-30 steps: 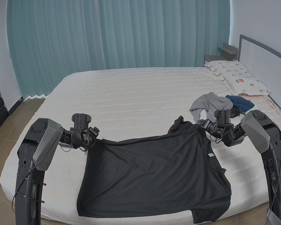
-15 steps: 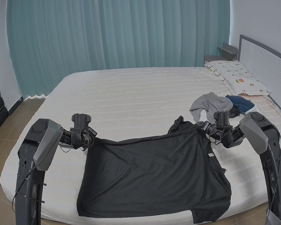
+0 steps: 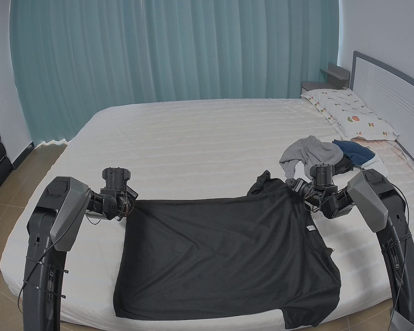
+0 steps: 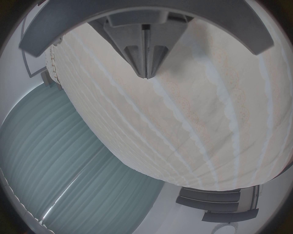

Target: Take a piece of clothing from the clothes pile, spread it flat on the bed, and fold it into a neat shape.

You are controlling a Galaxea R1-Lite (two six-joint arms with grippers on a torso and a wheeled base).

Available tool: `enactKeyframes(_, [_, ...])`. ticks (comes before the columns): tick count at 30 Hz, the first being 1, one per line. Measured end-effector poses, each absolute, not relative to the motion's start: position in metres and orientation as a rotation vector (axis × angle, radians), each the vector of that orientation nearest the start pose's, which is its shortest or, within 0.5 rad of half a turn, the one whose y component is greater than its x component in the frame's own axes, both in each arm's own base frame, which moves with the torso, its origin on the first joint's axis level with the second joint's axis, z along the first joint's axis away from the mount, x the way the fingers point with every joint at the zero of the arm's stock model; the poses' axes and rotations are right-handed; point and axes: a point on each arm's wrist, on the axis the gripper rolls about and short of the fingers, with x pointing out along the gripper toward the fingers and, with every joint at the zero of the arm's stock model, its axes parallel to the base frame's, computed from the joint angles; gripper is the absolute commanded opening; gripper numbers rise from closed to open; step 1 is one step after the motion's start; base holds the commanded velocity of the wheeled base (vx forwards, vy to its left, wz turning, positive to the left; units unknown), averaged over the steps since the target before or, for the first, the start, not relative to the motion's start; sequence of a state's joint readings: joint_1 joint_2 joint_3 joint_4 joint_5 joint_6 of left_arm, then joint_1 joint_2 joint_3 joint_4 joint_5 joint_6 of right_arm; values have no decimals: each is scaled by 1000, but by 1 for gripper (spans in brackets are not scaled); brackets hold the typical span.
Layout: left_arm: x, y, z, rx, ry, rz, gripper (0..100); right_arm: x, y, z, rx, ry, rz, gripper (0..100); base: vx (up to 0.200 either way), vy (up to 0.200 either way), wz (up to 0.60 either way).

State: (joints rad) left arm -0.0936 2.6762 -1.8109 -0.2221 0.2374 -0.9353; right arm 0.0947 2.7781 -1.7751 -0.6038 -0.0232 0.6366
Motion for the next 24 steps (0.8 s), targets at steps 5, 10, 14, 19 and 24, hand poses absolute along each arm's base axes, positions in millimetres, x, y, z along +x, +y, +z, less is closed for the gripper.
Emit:
enactKeyframes(5, [519,-43,-11,-796,518,420,0,531,48,-45,604,416,-64,0,0,0,0])
enactKeyframes(10, [522,-43,-10,-799,507,416,0,537,45,-42,605,382,-75,0,0,0,0])
enactKeyframes(14, [526,-41,-9,-801,482,426,0,541,43,-38,608,352,-79,0,0,0,0])
enactKeyframes(19, [535,-30,-5,-807,426,451,0,547,42,-28,612,292,-74,0,0,0,0])
enactKeyframes(24, [537,-28,-6,-810,416,454,0,553,43,-23,610,251,-82,0,0,0,0])
